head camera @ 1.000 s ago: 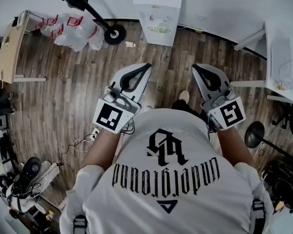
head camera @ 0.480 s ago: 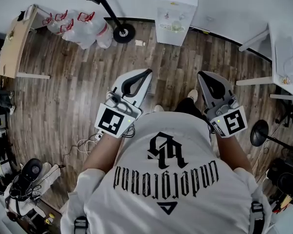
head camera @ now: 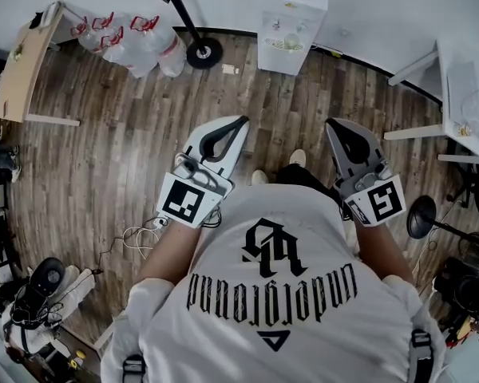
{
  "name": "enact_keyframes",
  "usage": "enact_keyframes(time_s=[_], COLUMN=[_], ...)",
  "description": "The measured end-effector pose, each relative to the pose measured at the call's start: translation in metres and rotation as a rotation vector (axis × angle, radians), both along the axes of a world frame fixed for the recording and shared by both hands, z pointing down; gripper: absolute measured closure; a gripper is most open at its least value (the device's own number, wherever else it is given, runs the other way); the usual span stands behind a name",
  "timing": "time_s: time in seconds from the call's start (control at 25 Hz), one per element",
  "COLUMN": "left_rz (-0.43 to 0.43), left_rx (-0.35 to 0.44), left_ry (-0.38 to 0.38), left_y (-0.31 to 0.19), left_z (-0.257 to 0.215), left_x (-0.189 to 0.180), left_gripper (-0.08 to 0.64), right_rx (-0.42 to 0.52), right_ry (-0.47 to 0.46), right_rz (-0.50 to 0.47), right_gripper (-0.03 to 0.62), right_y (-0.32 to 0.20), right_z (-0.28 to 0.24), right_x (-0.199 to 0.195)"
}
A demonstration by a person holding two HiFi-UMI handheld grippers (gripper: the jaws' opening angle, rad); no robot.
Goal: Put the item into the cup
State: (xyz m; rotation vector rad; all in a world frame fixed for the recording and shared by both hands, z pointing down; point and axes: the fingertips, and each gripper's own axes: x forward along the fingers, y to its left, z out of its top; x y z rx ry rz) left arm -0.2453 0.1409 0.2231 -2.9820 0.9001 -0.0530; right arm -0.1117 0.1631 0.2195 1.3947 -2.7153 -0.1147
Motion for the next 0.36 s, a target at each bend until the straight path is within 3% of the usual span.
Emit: enact_keyframes(time_s=[0.36], left_rz=[0.003], left_rx=[0.008], left_ry=[0.011], left_y=[0.010], left_z=[-0.002], left_x=[-0.011], left_gripper=[0.554], right_rx=[0.004], right_ry=[0.008], right_rz=[-0.006], right_gripper=[0.588], right_y=[0.010], right_z=[-0.001], right_x=[-0.013])
